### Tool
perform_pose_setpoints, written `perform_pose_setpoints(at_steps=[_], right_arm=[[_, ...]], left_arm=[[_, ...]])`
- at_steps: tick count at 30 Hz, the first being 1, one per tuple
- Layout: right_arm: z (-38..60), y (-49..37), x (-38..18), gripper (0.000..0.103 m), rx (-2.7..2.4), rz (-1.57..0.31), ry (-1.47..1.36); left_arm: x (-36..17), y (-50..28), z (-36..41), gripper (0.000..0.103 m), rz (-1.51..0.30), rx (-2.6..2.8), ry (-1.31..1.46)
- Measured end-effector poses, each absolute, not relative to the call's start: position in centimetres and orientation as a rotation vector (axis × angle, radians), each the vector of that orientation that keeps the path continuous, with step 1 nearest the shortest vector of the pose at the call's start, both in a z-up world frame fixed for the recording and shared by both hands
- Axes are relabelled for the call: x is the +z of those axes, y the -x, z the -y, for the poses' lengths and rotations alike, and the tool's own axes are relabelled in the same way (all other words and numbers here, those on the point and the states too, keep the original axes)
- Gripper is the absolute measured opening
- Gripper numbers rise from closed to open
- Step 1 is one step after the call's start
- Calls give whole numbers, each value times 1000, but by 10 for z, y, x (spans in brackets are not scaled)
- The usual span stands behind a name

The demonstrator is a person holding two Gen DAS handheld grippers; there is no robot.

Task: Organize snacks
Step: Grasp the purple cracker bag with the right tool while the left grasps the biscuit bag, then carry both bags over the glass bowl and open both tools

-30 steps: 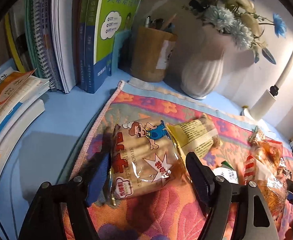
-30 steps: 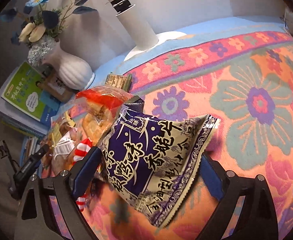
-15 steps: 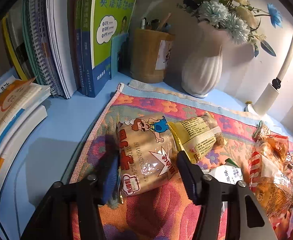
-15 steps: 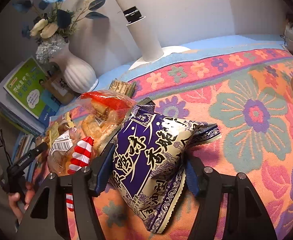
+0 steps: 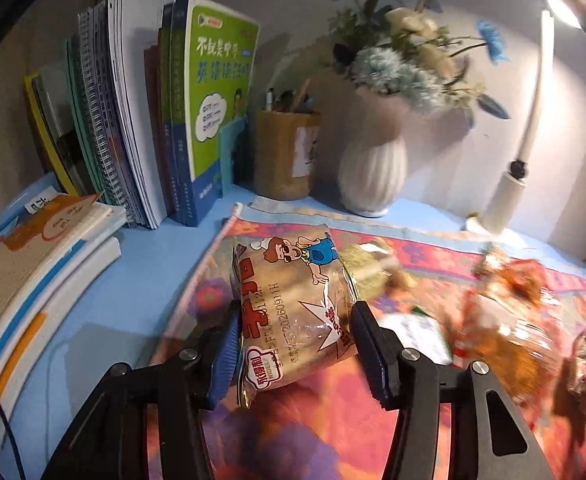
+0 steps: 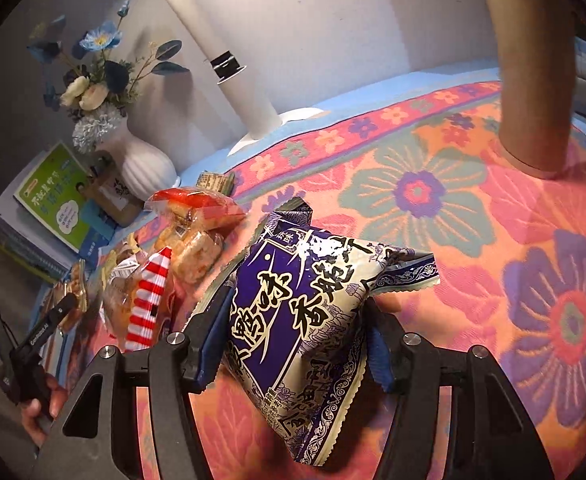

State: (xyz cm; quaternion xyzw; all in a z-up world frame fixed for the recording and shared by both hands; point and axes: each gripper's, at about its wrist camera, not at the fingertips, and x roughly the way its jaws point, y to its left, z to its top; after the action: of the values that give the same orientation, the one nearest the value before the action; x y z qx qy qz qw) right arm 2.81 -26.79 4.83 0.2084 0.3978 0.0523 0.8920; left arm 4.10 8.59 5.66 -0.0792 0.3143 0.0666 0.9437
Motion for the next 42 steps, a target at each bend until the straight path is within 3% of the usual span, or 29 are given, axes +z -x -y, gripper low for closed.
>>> perform_pose_setpoints(at_steps=[11, 22, 31, 42], right_arm=[[278, 20, 96, 58, 180, -739, -456], [336, 77, 150, 58, 58, -587, -423], [420, 121, 177, 58, -128, -481, -443], [505, 147, 160, 58, -247, -484, -564]], left_arm=[[110, 14, -31, 52, -561, 1, 167], [161, 43, 85, 52, -493, -220, 85], [171, 60, 214, 52, -502, -464, 5], [163, 72, 319, 52, -551, -641, -51]])
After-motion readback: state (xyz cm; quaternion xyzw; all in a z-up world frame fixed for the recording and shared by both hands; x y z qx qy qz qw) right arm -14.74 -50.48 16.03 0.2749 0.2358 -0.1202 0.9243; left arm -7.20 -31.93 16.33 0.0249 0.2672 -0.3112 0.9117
